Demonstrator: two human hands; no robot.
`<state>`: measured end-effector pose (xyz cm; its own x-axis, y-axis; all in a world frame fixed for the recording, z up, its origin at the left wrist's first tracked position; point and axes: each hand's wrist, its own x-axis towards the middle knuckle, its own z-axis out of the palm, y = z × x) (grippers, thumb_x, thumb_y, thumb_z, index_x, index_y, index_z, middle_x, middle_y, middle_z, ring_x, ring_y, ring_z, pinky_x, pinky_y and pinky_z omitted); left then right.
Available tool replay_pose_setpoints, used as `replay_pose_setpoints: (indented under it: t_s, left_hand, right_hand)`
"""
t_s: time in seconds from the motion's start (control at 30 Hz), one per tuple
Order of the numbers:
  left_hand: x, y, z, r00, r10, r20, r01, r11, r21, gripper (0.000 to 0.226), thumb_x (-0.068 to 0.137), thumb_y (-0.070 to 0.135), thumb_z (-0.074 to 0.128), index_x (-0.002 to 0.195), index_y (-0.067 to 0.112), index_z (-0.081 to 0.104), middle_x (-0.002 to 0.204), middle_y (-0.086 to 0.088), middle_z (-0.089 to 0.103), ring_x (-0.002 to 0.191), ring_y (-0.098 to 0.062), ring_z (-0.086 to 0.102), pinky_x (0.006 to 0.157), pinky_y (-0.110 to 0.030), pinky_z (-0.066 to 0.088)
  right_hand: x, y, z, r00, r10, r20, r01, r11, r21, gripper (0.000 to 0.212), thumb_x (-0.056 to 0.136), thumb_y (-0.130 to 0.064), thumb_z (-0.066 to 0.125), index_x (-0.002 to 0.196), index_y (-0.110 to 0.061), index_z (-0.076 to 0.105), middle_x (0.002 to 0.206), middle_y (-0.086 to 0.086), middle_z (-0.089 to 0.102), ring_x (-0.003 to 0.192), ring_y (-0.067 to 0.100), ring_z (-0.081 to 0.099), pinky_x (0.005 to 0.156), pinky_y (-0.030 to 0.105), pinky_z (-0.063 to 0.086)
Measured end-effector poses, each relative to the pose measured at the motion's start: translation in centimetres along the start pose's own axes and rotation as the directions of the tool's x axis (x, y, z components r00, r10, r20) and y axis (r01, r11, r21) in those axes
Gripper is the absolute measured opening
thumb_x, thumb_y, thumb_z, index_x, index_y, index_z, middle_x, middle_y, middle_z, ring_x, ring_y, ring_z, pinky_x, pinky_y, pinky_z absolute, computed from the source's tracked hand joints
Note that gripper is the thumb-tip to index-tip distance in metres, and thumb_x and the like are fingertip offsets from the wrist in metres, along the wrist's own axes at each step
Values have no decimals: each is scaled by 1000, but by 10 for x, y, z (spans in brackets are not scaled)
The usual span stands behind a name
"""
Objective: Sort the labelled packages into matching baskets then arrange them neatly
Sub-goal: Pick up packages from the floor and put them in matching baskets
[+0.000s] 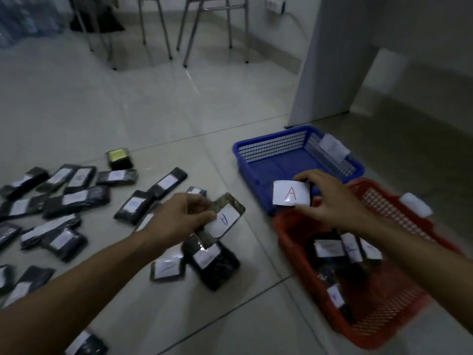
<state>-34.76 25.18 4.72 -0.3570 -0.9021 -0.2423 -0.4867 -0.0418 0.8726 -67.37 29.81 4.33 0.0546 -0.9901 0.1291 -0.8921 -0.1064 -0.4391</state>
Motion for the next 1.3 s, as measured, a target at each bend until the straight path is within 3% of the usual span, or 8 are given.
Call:
replay_pose_setpoints:
  t_s: [0.13, 0.3, 0.53, 0.67, 0.83, 0.93, 1.13, 1.3]
  left_hand:
    - [41, 50, 57, 991, 103, 88, -105, 994, 18, 16, 86, 15, 69, 102, 13, 71, 87, -5, 75, 82, -23, 70, 81, -40, 56]
    - [85, 88, 152, 956, 200, 212, -235, 960, 154, 25, 87, 23, 68, 110, 15, 70, 96, 2, 73, 82, -7, 68, 69, -19, 54]
    - [118, 108, 223, 948, 177, 264, -233, 952, 199, 34, 89, 23, 66, 122, 16, 64, 121, -4, 66, 100, -14, 63, 72, -17, 47]
    - [126, 109, 249, 954, 134, 270, -218, 925, 311, 38, 87, 27, 68, 123, 18, 60, 116, -3, 66, 81, -6, 60, 58, -12, 42]
    - [125, 105, 284, 955, 118, 271, -223, 890, 398, 36, 86, 22, 69, 121, 20, 58, 111, 2, 62, 88, -10, 59, 65, -16, 49]
    - [127, 100, 297, 936, 130, 326, -271, 858, 436, 38, 89, 12, 64, 125, 22, 57, 125, 0, 60, 108, -17, 59, 90, -29, 54]
    - [119, 100, 273, 928, 227, 297, -362, 741, 566, 22, 88, 12, 61, 109, 19, 66, 102, -2, 67, 88, -17, 61, 80, -30, 53]
    - [86, 89, 193, 898, 354, 260, -439, 716, 543, 22, 83, 30, 64, 104, 32, 64, 93, 13, 69, 86, -13, 65, 76, -37, 55]
  right_hand:
    - [-26, 64, -44, 978, 193, -80, -198, 979, -55, 44, 70, -46, 79, 109, -36, 62, 108, -15, 64, 100, 7, 58, 81, 30, 48]
    - [-62, 127, -43, 941, 334, -52, -336, 941, -40, 53, 63, -54, 74, 110, -37, 60, 109, -15, 64, 98, 3, 57, 83, 29, 47]
    - [-72, 169, -13, 876, 475, -86, -480, 876, -43, 44, 76, -31, 77, 115, -31, 56, 118, -11, 62, 105, 7, 55, 87, 30, 46]
    - [-78, 175, -2, 821, 557, -120, -556, 830, 51, 41, 81, -22, 74, 118, -25, 56, 115, -7, 62, 100, 8, 56, 82, 25, 45]
    - [-93, 178, -5, 761, 635, -133, -623, 772, 127, 28, 83, -19, 74, 104, -23, 57, 92, -12, 57, 79, 1, 53, 60, 13, 35]
    - [-98, 176, -11, 741, 658, -133, -640, 752, 156, 30, 85, -16, 72, 111, -23, 58, 93, -14, 57, 80, -2, 54, 61, 11, 37]
    - [-100, 161, -25, 779, 613, -131, -600, 790, 128, 36, 85, -20, 72, 119, -25, 60, 99, -14, 61, 82, -3, 55, 64, 11, 41]
    - [-64, 103, -28, 926, 345, -155, -330, 937, 114, 14, 84, -26, 69, 95, -29, 61, 88, -14, 64, 80, 2, 59, 71, 29, 50]
